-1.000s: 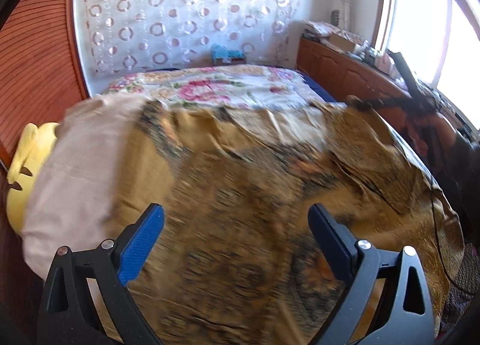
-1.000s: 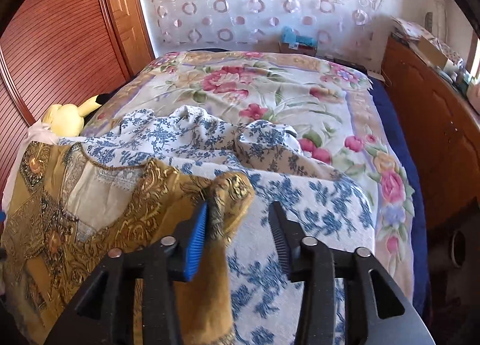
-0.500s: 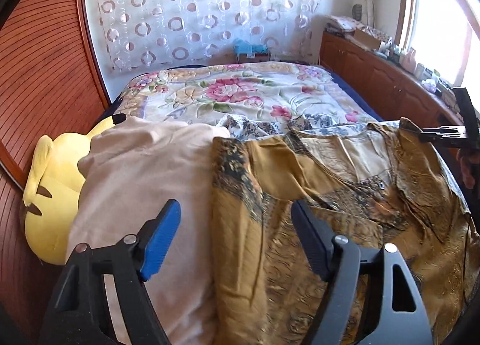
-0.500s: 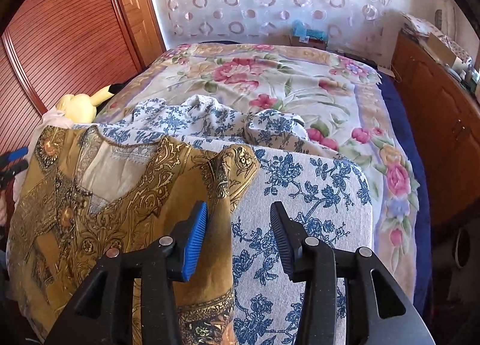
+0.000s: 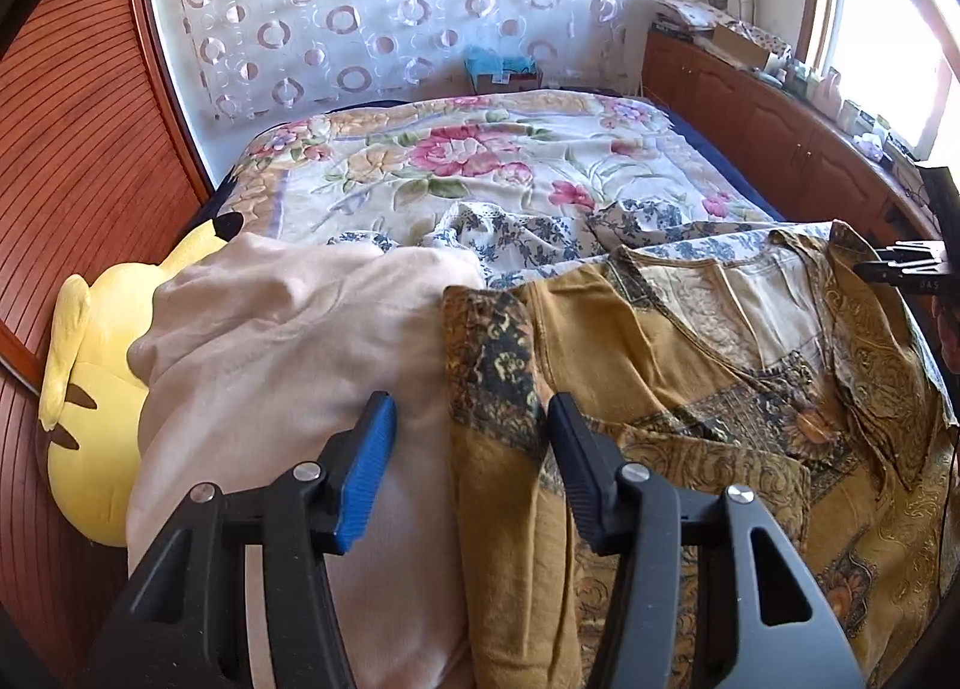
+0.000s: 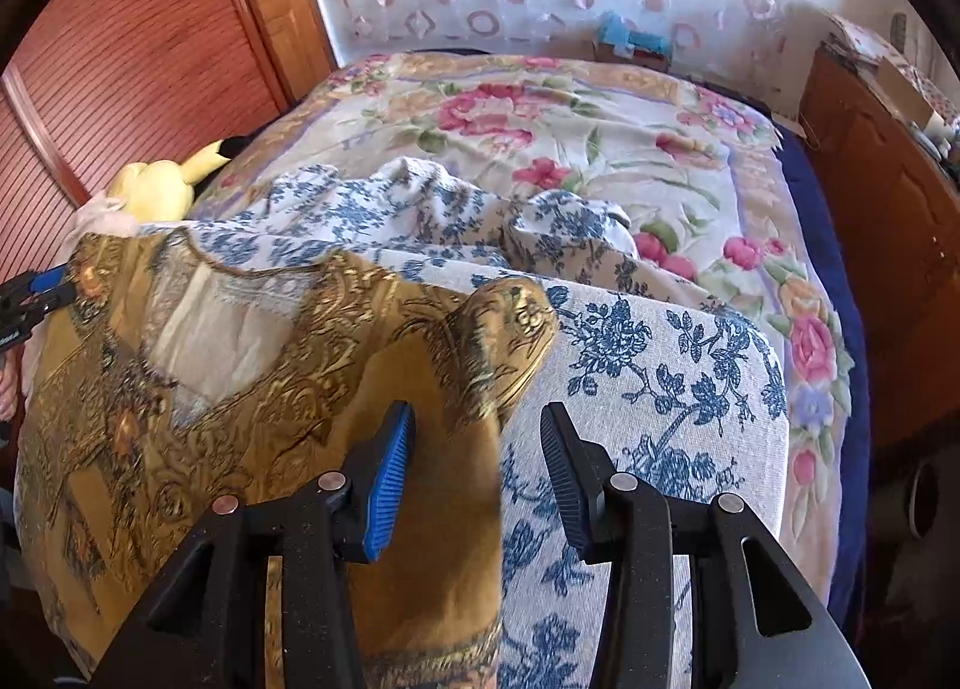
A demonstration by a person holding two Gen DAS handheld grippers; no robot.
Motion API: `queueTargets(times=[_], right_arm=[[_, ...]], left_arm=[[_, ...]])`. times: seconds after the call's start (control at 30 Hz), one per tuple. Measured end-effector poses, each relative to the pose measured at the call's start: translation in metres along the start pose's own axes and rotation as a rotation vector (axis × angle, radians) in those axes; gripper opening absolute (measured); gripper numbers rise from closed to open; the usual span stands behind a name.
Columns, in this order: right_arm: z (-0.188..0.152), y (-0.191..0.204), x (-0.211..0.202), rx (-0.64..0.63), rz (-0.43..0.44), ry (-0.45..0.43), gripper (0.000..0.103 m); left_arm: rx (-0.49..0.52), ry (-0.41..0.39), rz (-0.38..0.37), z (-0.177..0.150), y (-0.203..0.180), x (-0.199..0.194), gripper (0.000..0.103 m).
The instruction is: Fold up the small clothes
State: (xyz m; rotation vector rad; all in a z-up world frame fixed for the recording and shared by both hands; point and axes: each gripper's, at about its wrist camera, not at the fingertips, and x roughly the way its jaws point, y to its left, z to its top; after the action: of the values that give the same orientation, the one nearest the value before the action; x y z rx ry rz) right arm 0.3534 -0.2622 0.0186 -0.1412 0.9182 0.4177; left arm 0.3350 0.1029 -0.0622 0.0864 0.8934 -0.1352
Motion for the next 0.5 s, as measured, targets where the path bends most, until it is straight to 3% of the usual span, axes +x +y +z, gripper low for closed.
queueTargets(times=[0.03,0.1,0.17,0.23,0.5], right_arm=[[0.003,-0.001,0.003,0.005,-0.007,0.004,0.045],[0.006,-0.003,0.006,0.015,-0.012,0.007,0.043],[0.007,0.001,0.006,0.002,-0.006,0.005,0.014],[0.006,0.007,0.003,-0.022,-0.006,-0.009,0.009],[-0.012,0.029,-0.062,-0.077,0.007,-0.199,0.004]], left_arm=[[0.008,0.002,0.013,0.0,-0.001,0.001,0.035],[0.023,0.002,0.03,0.001,-0.002,0.001,0.029],[0.03,-0.006,0.01,0.0,-0.002,-0.002,0.015],[0.037,-0.017,0.014,0.0,-0.003,-0.006,0.007],[0.03,-0.126,-0.041,-0.002,-0.014,-0.057,0.004]])
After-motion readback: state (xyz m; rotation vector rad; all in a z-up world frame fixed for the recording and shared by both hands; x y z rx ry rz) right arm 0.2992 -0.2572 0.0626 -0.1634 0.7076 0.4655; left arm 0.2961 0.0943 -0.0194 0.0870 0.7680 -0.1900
